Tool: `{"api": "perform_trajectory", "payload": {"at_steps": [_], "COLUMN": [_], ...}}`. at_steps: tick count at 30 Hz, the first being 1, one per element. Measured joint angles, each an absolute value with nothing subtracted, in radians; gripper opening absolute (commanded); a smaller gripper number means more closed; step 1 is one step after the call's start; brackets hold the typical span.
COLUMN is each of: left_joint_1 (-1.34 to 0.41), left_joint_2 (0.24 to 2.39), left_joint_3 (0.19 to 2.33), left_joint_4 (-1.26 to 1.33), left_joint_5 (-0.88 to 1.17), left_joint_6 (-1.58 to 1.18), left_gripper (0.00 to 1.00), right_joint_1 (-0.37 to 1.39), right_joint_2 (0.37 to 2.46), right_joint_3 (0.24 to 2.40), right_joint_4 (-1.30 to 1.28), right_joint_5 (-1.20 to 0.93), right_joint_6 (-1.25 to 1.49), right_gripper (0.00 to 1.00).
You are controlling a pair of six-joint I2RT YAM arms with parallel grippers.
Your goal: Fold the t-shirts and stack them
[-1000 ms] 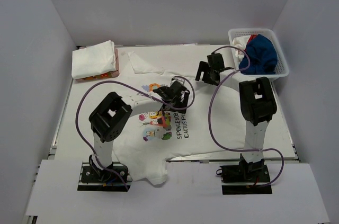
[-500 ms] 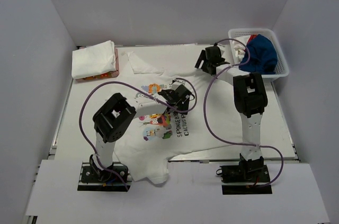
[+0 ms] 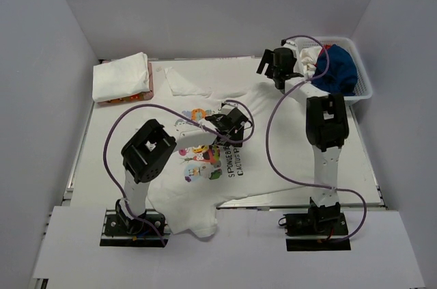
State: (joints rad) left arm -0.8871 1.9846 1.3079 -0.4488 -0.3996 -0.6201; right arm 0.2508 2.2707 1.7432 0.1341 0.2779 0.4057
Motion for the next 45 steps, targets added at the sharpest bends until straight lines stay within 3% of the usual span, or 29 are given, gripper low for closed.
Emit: {"api": "perform_trajectory", "payload": {"at_steps": [10, 18, 31, 37, 45], "left_joint_1": [-0.869, -0.699, -0.400, -0.369, -0.335], "left_joint_2": [1.845, 1.552, 1.719, 1.942, 2.198], "left_joint_3": [1.267, 1.078, 1.023, 1.289, 1.659], "left_joint_4": [-0.599, -0.616, -0.604, -0.565, -0.564], "left_joint_5": [-0.419, -0.461, -0.435, -0.390, -0.353], "left_joint_6": [-0.620, -0.674, -0.715, -0.679, -0.570], "left_gripper": [1.00, 1.00, 1.00, 1.00, 1.00], "right_joint_1": [0.333, 0.328, 0.327, 0.313, 0.262], "right_joint_2": [1.617, 1.472, 1.598, 1.680, 1.886], "right_joint_3": [1.107, 0.781, 0.823, 0.873, 1.134], "right_joint_4": [0.168, 0.072, 0.020, 0.005, -0.044], "right_joint_5": [0.220, 0.165, 0.170, 0.193, 0.241], "right_joint_6": [0.346, 0.419, 0.436, 0.450, 0.460], "right_gripper": [0.91, 0.91, 0.91, 0.91, 0.91]}}
